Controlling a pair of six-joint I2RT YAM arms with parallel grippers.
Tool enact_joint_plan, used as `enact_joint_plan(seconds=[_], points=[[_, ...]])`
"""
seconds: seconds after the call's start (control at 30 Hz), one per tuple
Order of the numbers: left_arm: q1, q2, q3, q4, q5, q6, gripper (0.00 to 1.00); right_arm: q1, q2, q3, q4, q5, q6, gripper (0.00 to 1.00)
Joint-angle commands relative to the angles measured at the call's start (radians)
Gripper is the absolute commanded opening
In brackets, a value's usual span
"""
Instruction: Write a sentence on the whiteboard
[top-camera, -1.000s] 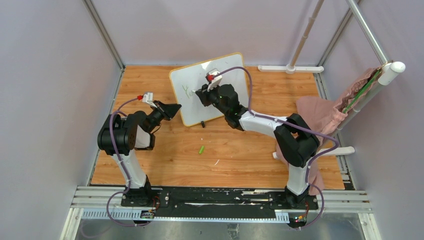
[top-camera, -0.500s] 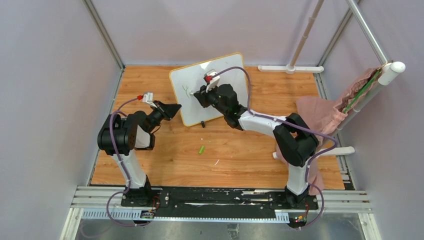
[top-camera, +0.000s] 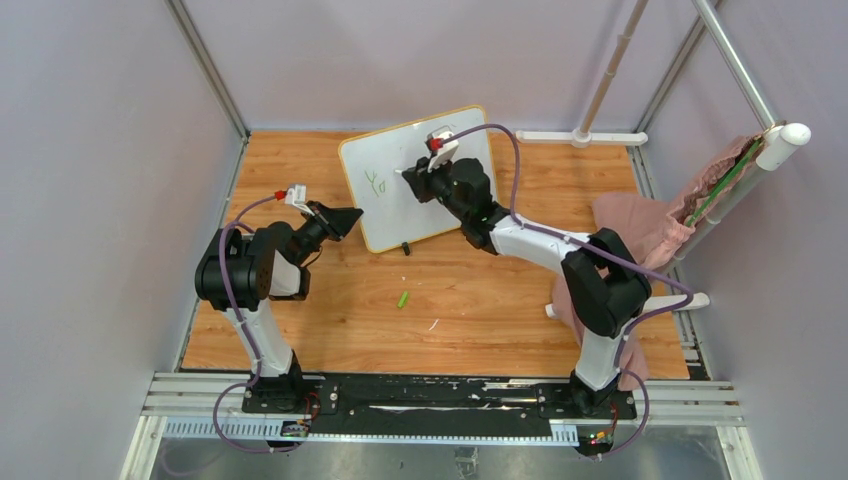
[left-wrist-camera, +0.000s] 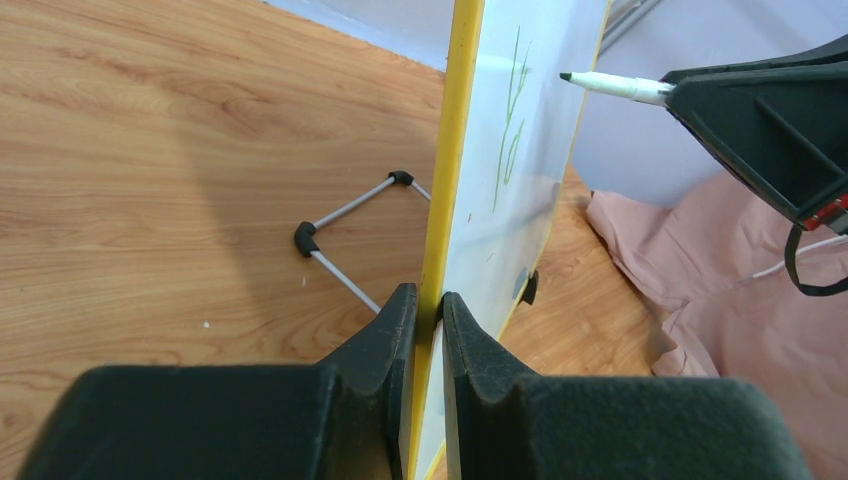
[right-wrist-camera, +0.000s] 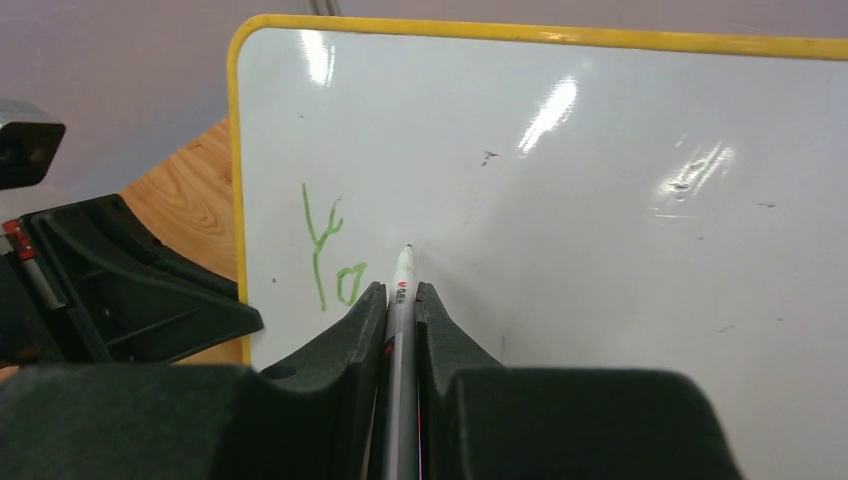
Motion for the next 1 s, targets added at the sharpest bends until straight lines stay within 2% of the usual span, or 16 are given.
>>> enact_joint_plan(seconds=[0.0,0.4,0.97], points=[[-0.011,0.020,-0.008,0.026,0.008,0.022,0.00,-0.022,-0.012,0.016,-0.011,0.000,0.001,0.00],[-0.011,0.023,-0.005,0.027,0.009,0.021,0.00,-0.010,0.008,0.005,0.061,-0.063,0.031,0.00],[-0.011,0.024,-0.005,0.027,0.009,0.020,0.00,0.004,0.047,0.042,0.009,-0.084,0.030,0.00]])
